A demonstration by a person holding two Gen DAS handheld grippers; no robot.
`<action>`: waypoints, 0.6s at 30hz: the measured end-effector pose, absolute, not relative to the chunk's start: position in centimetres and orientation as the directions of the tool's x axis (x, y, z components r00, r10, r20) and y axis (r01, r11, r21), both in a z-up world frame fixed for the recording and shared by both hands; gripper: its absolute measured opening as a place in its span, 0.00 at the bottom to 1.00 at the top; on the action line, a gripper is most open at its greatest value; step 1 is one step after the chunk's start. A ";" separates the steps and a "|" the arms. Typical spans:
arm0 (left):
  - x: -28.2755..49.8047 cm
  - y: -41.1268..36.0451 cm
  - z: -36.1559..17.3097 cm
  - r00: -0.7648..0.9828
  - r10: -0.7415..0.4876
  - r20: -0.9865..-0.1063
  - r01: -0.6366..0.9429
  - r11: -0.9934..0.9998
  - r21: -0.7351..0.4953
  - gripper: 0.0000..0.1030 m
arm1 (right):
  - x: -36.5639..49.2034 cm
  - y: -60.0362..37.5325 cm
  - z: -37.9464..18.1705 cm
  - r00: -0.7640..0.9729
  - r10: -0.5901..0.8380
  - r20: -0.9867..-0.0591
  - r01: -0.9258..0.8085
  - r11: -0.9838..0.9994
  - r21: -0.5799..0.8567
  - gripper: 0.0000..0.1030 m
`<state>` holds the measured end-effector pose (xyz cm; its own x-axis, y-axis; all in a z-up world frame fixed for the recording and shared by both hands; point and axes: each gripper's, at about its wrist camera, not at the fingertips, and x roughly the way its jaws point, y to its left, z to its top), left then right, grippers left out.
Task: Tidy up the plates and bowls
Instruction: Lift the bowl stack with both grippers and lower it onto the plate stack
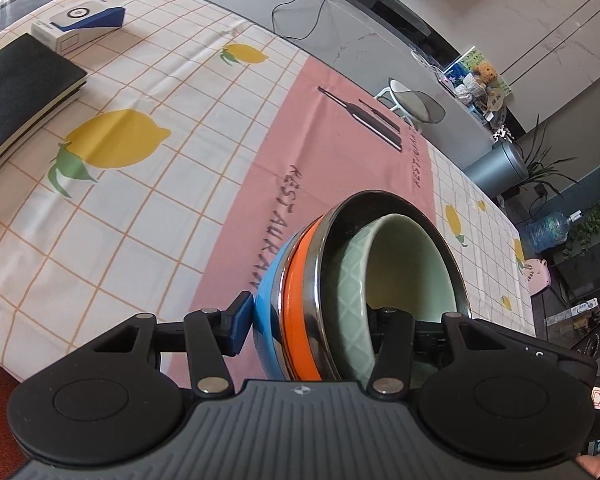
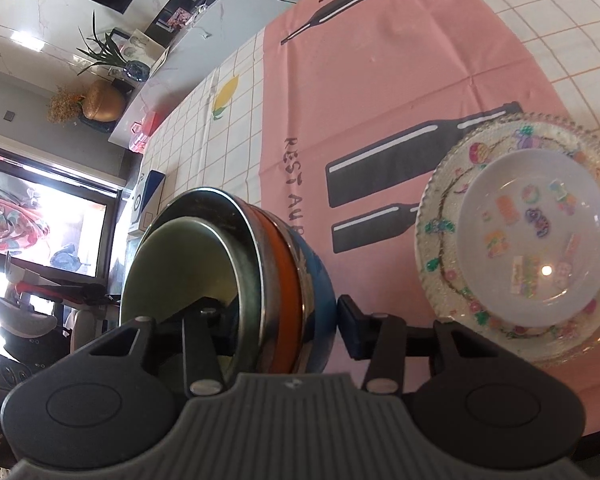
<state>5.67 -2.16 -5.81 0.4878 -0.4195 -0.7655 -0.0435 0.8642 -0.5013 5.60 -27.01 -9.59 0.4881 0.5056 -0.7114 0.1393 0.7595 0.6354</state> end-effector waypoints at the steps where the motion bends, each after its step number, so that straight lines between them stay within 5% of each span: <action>1: 5.7 -2.8 -5.6 0.489 -0.425 -0.761 -0.033 0.863 -0.503 0.54 | 5.5 -27.6 -9.3 0.494 0.502 -0.710 0.142 0.759 0.635 0.45; 18: 7.4 -12.7 -5.1 0.402 -0.544 -0.737 0.072 0.821 -0.567 0.54 | 3.3 -38.4 -5.2 0.566 0.389 -0.727 0.219 0.780 0.587 0.45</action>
<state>7.40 -12.73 -5.09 0.4018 -0.5440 -0.7366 0.0724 0.8207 -0.5667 3.32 -38.41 -5.19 0.5658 0.3886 -0.7272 0.2186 0.7796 0.5868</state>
